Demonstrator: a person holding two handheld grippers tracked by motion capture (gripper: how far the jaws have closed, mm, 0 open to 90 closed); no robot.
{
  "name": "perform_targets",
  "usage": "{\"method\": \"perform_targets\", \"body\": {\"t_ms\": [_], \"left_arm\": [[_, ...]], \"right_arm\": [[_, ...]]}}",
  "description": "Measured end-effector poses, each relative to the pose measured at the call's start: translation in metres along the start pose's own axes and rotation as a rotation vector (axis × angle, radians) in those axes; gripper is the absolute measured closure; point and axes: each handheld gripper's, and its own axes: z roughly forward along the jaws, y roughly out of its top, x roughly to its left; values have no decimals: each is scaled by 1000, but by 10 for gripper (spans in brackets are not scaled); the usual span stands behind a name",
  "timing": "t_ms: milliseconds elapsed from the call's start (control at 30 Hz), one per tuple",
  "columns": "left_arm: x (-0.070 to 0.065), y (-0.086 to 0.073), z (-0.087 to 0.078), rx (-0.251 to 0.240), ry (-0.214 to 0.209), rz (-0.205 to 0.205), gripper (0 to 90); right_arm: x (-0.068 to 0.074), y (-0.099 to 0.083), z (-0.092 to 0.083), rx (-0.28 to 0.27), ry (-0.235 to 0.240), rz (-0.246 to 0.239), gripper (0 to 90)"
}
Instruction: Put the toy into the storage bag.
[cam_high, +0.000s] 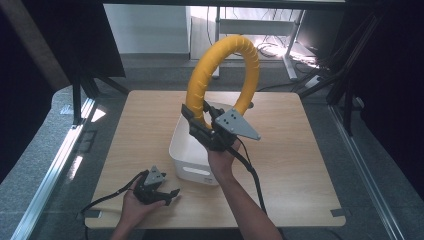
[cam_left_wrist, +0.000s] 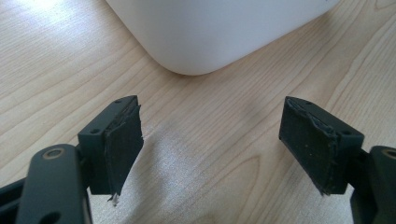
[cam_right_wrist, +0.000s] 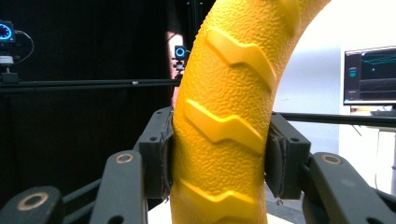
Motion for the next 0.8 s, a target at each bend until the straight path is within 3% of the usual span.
{"method": "perform_targets", "body": {"t_ms": [800], "left_arm": [[0, -1, 1, 3, -3, 2, 213]], "right_arm": [[13, -27, 22, 20, -9, 56, 503]]}}
